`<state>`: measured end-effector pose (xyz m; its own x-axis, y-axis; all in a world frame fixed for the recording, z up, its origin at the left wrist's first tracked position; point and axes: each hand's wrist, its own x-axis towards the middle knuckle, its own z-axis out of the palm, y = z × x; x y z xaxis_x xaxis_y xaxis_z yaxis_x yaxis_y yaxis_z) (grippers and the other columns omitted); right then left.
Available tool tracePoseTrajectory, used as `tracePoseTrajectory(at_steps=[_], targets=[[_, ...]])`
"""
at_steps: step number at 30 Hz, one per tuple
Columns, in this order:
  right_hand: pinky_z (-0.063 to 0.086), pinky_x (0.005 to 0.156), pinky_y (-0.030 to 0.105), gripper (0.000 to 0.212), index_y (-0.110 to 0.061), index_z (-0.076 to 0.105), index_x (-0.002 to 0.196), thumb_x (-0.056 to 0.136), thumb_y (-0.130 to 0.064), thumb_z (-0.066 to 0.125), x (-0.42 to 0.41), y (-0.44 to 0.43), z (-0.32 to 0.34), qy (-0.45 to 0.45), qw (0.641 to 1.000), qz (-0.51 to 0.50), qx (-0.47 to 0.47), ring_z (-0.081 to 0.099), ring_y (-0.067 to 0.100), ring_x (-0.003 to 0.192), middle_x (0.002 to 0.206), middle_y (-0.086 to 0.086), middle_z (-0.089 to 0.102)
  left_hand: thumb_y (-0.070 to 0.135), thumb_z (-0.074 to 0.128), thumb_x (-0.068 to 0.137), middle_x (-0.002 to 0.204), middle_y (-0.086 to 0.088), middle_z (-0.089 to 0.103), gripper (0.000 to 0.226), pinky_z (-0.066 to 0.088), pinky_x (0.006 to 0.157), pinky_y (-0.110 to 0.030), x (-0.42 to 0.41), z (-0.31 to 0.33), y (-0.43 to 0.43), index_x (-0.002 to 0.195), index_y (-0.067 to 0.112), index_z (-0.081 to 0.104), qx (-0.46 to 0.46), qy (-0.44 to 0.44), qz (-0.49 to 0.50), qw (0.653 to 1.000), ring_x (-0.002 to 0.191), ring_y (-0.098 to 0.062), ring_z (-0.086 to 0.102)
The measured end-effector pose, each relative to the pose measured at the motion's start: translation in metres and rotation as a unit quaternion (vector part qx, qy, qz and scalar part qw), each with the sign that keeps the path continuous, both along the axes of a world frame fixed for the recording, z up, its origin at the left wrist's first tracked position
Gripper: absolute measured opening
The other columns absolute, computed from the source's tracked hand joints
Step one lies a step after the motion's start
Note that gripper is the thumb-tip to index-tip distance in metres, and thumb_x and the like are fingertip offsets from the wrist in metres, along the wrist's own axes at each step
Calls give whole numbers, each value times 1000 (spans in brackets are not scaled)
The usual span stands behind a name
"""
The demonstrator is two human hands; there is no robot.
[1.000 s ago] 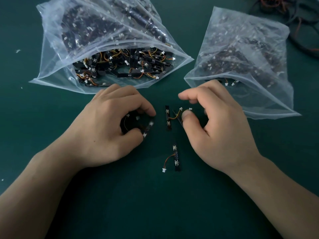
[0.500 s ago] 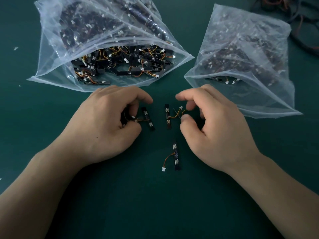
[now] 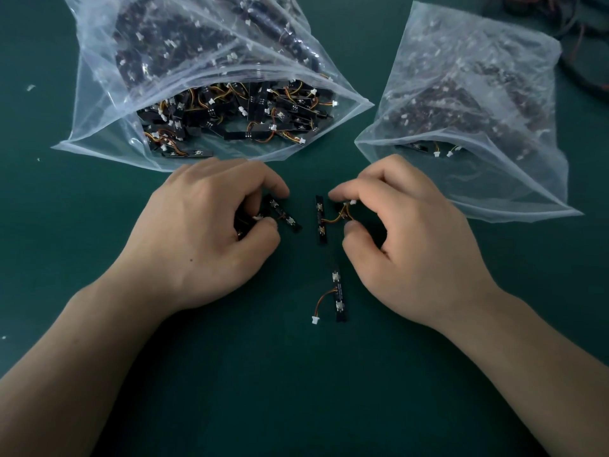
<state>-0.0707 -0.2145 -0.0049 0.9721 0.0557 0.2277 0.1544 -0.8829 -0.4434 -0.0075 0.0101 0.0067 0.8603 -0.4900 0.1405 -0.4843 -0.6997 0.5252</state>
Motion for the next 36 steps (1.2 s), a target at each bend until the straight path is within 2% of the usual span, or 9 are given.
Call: tracePoseTrajectory(at_steps=[3, 6, 12, 17, 21, 27, 30, 32, 36], targets=[[41, 70, 26, 32, -28, 72, 122, 92, -24, 60, 0, 0, 1, 2, 1000, 16, -14, 53, 12, 97, 107, -9, 55, 29, 62, 83, 85, 12, 58, 24, 44, 78, -38, 1, 1, 1, 104, 27, 73, -4, -2, -28, 1000, 84, -20, 56], [45, 78, 31, 32, -29, 74, 122, 94, -21, 61, 0, 0, 2, 5, 999, 50, -8, 55, 15, 97, 102, -8, 56, 25, 64, 83, 88, 11, 61, 16, 48, 82, -44, 3, 1, 2, 96, 27, 75, -24, 6, -62, 998, 86, -22, 59], [41, 72, 26, 29, -29, 77, 117, 93, -21, 62, 0, 1, 5, 13, 997, 76, 18, 55, 12, 85, 91, -9, 58, 18, 64, 77, 90, 11, 63, 23, 48, 81, -45, 4, 0, 4, 94, 28, 75, -37, 19, -90, 995, 87, -21, 60], [47, 72, 35, 37, -24, 74, 118, 88, -14, 56, 0, -2, 5, 22, 995, 73, 60, 55, 10, 82, 87, -12, 55, 17, 57, 67, 88, 14, 60, 43, 43, 73, -34, 3, 0, 5, 106, 28, 71, -38, 26, -59, 997, 85, -9, 57], [46, 66, 30, 39, -24, 73, 118, 85, -13, 57, 0, -1, 3, 8, 997, 55, 54, 49, 1, 73, 85, -15, 53, 26, 57, 70, 81, 15, 58, 33, 44, 67, -34, -1, -2, 2, 101, 37, 67, -15, 4, 3, 1000, 82, -5, 56], [44, 63, 28, 33, -24, 72, 118, 88, -16, 63, 1, 1, 1, -8, 998, 21, 60, 46, -6, 67, 82, -18, 53, 30, 57, 72, 81, 14, 58, 26, 43, 64, -30, -1, -5, 1, 96, 39, 63, -11, -7, 59, 998, 77, -4, 54], [40, 63, 26, 31, -24, 72, 119, 89, -16, 66, 1, 0, 0, -10, 998, 12, 58, 45, -8, 63, 77, -21, 50, 29, 56, 72, 80, 13, 58, 26, 45, 65, -32, -1, -5, 1, 95, 39, 64, -18, -1, 55, 998, 77, -4, 55], [40, 62, 26, 30, -25, 72, 119, 91, -18, 68, 1, 0, 0, -11, 998, 8, 60, 45, -7, 61, 77, -18, 55, 26, 57, 74, 78, 11, 58, 27, 48, 67, -36, 0, -4, 3, 96, 37, 68, -29, 2, 35, 999, 78, -7, 55], [48, 63, 32, 26, -23, 71, 120, 95, -17, 64, 2, -1, -1, -15, 995, 9, 97, 52, -2, 64, 80, -16, 63, 15, 58, 81, 91, 11, 62, 31, 52, 69, -44, 2, -5, 5, 96, 35, 76, -63, 9, -6, 998, 81, -15, 61]])
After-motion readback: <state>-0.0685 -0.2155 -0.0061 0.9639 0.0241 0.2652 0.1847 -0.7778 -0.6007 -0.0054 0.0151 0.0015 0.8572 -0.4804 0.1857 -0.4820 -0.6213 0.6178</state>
